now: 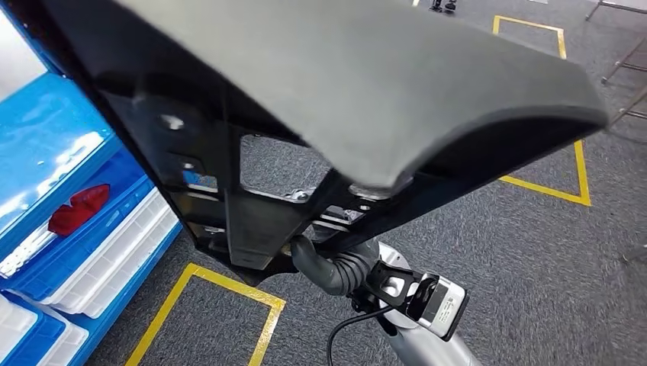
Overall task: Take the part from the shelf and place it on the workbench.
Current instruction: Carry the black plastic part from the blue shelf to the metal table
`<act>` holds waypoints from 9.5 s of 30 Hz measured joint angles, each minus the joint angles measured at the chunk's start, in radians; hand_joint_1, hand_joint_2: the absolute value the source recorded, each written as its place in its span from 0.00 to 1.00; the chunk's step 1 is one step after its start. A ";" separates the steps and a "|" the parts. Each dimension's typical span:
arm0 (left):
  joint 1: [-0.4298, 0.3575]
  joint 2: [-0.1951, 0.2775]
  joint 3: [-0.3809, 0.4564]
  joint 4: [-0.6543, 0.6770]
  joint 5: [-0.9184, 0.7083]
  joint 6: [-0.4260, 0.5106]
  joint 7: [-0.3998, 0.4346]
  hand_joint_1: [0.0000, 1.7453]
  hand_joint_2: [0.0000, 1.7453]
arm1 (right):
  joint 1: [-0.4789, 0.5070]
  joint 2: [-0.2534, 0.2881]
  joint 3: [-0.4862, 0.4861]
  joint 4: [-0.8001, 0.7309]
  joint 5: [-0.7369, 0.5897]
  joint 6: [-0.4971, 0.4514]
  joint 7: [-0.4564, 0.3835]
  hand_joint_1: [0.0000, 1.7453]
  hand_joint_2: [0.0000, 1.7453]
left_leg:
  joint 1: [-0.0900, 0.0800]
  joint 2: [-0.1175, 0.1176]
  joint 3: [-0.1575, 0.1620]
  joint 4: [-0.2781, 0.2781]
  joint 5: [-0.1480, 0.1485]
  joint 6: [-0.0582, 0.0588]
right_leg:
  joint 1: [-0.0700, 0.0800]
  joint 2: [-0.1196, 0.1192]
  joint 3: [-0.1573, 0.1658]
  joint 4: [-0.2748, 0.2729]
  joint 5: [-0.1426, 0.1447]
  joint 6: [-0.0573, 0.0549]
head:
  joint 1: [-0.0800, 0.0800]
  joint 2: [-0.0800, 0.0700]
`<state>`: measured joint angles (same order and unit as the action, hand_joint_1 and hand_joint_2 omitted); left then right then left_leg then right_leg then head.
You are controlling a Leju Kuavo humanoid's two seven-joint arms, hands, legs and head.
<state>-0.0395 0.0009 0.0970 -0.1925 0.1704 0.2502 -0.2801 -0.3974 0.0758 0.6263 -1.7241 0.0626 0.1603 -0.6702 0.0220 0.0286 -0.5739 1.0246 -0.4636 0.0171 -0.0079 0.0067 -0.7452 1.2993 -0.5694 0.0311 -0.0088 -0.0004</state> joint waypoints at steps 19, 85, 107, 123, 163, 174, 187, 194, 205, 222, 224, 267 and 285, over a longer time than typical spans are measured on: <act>0.011 0.016 0.032 0.000 0.023 -0.107 0.078 0.00 0.00 | 0.050 -0.009 -0.029 0.019 -0.005 -0.019 -0.020 1.00 1.00 | -0.007 -0.033 -0.065 0.155 -0.053 -0.041 | 0.015 0.068 0.158 -0.300 0.136 -0.067 | 0.000 0.000; 0.015 -0.007 0.052 0.001 0.013 -0.059 0.072 0.00 0.00 | 0.117 -0.088 -0.128 0.016 -0.072 0.001 -0.027 1.00 1.00 | -0.001 -0.101 0.010 -0.013 -0.002 -0.034 | 0.003 0.118 0.137 -0.286 0.137 -0.031 | 0.000 0.000; 0.014 -0.001 0.065 0.000 0.028 -0.054 0.060 0.00 0.00 | 0.129 -0.104 -0.149 0.005 -0.077 0.007 -0.028 1.00 1.00 | -0.010 -0.018 -0.073 0.223 -0.146 -0.049 | 0.006 0.011 0.155 -0.306 0.136 -0.058 | 0.000 0.000; 0.013 -0.001 0.079 0.000 0.016 -0.071 0.065 0.00 0.00 | 0.133 -0.108 -0.183 0.003 -0.080 0.036 -0.027 1.00 1.00 | -0.012 -0.004 0.007 -0.025 0.010 0.007 | 0.001 0.005 0.010 -0.012 -0.003 -0.002 | 0.000 0.000; 0.010 -0.007 0.082 0.000 -0.002 -0.110 0.040 0.00 0.00 | 0.124 -0.108 -0.207 0.009 -0.084 0.037 -0.027 1.00 1.00 | -0.010 0.078 0.033 -0.025 -0.015 -0.035 | 0.011 -0.047 0.151 -0.296 0.127 -0.032 | 0.000 0.000; 0.015 -0.005 0.082 0.000 -0.012 -0.128 0.038 0.00 0.00 | 0.130 -0.108 -0.210 0.006 -0.082 0.031 -0.027 1.00 1.00 | -0.006 -0.032 -0.021 0.038 0.000 -0.033 | 0.011 0.041 0.172 -0.298 0.121 -0.050 | 0.000 0.000; 0.012 0.000 0.082 0.000 -0.026 -0.147 0.030 0.00 0.00 | 0.142 -0.111 -0.229 -0.008 -0.080 0.017 -0.027 1.00 1.00 | -0.003 -0.021 0.032 -0.037 -0.008 -0.001 | -0.012 0.001 0.028 -0.063 0.059 0.006 | 0.000 0.000; 0.009 0.003 0.082 -0.001 -0.027 -0.149 0.026 0.00 0.00 | 0.141 -0.113 -0.232 -0.016 -0.079 0.012 -0.027 1.00 1.00 | -0.004 -0.011 0.064 -0.034 -0.052 -0.046 | -0.007 -0.011 0.135 -0.281 0.120 -0.029 | 0.000 0.000; 0.018 0.007 0.082 0.000 -0.027 -0.159 0.019 0.00 0.00 | 0.147 -0.113 -0.232 -0.022 -0.074 0.003 -0.027 1.00 1.00 | -0.019 -0.023 -0.103 0.065 0.071 -0.020 | 0.010 0.012 0.285 -0.296 0.008 -0.057 | 0.000 0.000; 0.017 0.012 0.085 0.003 -0.035 -0.160 0.018 0.00 0.00 | 0.150 -0.114 -0.231 0.033 -0.047 -0.032 -0.025 1.00 1.00 | -0.008 -0.052 0.146 -0.061 -0.088 -0.025 | -0.019 -0.010 0.068 -0.278 0.190 -0.006 | -0.002 0.000; 0.012 0.012 0.085 0.004 -0.035 -0.160 0.019 0.00 0.00 | 0.148 -0.114 -0.233 0.034 -0.048 -0.034 -0.024 1.00 1.00 | -0.005 -0.050 0.143 -0.041 -0.088 -0.038 | -0.013 -0.005 0.072 -0.273 0.185 -0.026 | -0.004 0.000; 0.007 0.005 0.101 0.003 -0.054 -0.166 0.016 0.00 0.00 | 0.170 -0.113 -0.281 0.007 -0.047 -0.032 -0.027 1.00 1.00 | -0.009 -0.034 -0.088 0.111 0.007 -0.037 | -0.004 -0.004 0.230 -0.306 0.071 -0.043 | -0.003 0.000; 0.007 0.003 0.109 0.004 -0.057 -0.162 0.016 0.00 0.00 | 0.158 -0.112 -0.280 0.012 -0.051 -0.030 -0.027 1.00 1.00 | -0.026 -0.043 0.055 -0.023 -0.034 0.011 | 0.010 -0.005 0.137 -0.281 0.124 -0.026 | -0.003 0.000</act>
<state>-0.0323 0.0043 0.2062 -0.1886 0.1131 0.0885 -0.2640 -0.2398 -0.0362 0.3459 -1.7117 0.0120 0.1301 -0.6972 -0.0037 -0.0141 -0.5191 1.0020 -0.4975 0.0281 0.0021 0.0013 -0.6081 1.0186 -0.4453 0.0052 -0.0122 -0.0004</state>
